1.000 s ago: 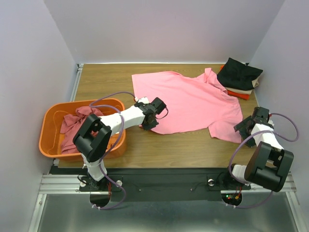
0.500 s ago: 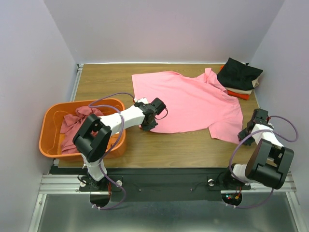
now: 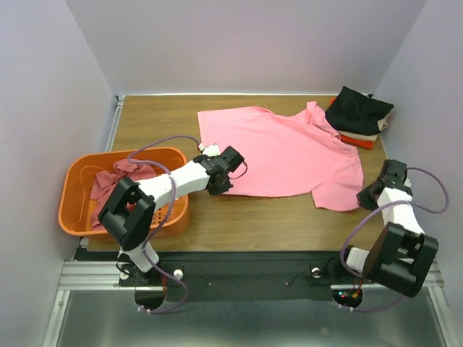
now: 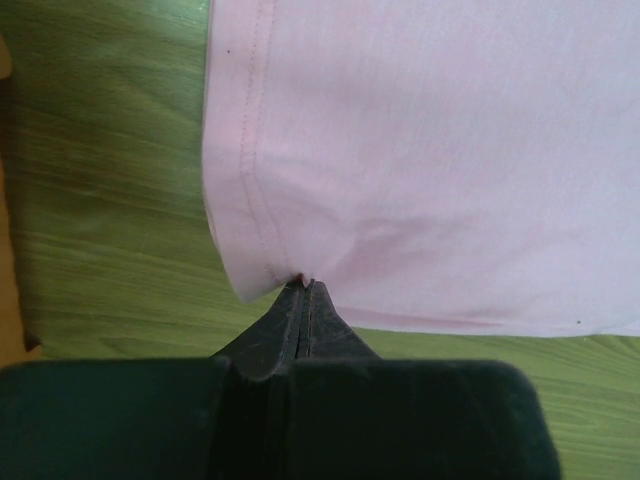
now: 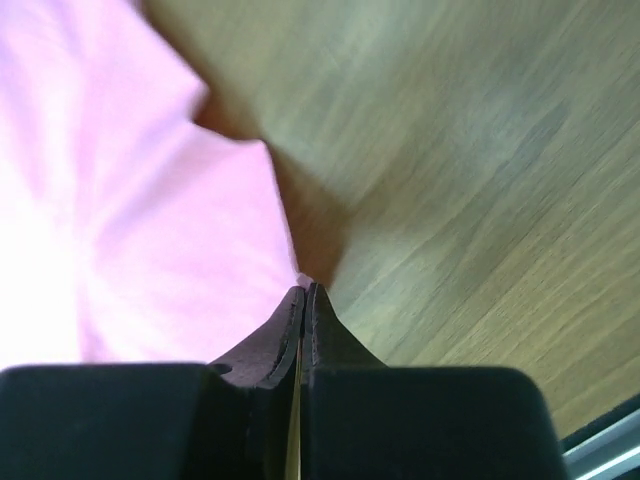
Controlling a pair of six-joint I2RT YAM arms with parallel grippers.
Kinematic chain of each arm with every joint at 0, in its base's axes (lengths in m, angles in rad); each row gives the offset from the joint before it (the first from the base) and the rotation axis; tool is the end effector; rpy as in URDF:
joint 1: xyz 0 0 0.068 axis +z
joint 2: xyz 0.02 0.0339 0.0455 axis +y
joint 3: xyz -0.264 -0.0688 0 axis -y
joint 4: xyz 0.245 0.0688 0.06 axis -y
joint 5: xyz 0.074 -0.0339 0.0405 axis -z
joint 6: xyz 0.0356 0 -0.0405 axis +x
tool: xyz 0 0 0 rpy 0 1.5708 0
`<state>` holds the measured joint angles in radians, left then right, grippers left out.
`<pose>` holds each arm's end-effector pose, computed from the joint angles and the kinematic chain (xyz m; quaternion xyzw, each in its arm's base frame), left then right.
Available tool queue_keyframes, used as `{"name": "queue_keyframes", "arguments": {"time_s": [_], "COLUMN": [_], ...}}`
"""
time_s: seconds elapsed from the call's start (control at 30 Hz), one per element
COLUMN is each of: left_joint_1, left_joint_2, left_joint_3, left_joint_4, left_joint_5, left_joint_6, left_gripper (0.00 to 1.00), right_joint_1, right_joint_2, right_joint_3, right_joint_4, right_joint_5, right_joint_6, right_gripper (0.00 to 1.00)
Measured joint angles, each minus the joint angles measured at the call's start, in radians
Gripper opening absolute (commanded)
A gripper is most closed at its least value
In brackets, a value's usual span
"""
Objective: Fold and stack the t-shirts
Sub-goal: Fold the tshirt
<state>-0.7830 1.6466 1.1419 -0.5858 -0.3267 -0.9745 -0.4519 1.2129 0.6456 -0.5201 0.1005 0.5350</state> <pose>0.2443 -0.2270 0.2153 -0.1301 0.9503 -0.0799 0.2714 0.1939 -0.0981 0.1828 0.4699 0.8483 -0.0388 0.2409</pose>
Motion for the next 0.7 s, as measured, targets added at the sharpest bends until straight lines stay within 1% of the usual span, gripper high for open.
{"name": "queue_keyframes", "arguments": {"time_s": [0.17, 0.37, 0.6, 0.7], "left_joint_1": [0.000, 0.000, 0.000, 0.000], "left_joint_2": [-0.046, -0.107, -0.232, -0.315], "left_joint_3": [-0.023, -0.052, -0.119, -0.172], "left_joint_4": [0.005, 0.011, 0.011, 0.005], "left_joint_5": [-0.002, 0.010, 0.045, 0.065], "left_joint_6": [0.077, 0.154, 0.200, 0.208], "left_gripper": [0.00, 0.00, 0.00, 0.00], "right_joint_1": [0.000, 0.000, 0.000, 0.000], "right_joint_2": [-0.096, -0.245, -0.361, -0.396], "right_joint_3": [0.088, 0.103, 0.179, 0.249], "right_joint_4": [-0.061, -0.111, -0.280, -0.347], "right_joint_5": [-0.001, -0.030, -0.013, 0.000], "right_joint_6": [0.010, 0.039, 0.037, 0.033], "right_gripper": [0.00, 0.00, 0.00, 0.00]}}
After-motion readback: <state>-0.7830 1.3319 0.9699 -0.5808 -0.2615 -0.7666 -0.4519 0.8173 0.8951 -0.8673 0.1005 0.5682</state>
